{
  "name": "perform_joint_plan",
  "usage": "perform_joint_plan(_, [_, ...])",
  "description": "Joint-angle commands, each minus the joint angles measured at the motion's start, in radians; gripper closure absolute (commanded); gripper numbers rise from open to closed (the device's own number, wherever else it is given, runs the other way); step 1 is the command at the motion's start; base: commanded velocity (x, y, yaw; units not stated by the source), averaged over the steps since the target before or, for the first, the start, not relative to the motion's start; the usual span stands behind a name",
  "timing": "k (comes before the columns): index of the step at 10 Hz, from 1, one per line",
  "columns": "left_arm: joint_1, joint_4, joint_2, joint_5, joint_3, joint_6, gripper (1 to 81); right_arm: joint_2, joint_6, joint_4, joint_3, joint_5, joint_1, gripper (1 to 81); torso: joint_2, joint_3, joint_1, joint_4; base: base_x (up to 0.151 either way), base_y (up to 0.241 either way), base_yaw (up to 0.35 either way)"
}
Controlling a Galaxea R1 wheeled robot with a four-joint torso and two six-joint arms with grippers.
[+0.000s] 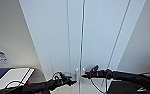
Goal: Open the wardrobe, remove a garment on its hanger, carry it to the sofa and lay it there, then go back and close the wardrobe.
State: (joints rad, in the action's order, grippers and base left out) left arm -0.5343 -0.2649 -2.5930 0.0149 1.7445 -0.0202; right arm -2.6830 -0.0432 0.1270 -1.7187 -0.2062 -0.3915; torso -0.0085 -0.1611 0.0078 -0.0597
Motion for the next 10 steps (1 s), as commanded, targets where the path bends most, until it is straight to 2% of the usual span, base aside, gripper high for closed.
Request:
perform_joint_plan(1, [0.164, 0.010, -0.044, -0.004, 0.038, 0.003, 1.0, -0.017, -0.003, -0.027, -0.008, -0.001, 0.185, 1.0, 0.000, 0.000, 0.000, 0.000, 0.000, 0.000, 0.000])
perform_joint_plan(6, [0.179, 0.009, -0.153, -0.026, 0.167, 0.003, 1.0, -0.046, -0.001, -0.033, -0.007, -0.030, 0.199, 1.0, 0.000, 0.000, 0.000, 0.000, 0.000, 0.000, 0.000])
perform_joint_plan(10, [0.213, 0.015, -0.187, -0.013, 0.172, -0.003, 1.0, -0.059, -0.001, -0.035, -0.007, -0.032, 0.194, 1.0, 0.000, 0.000, 0.000, 0.000, 0.000, 0.000, 0.000])
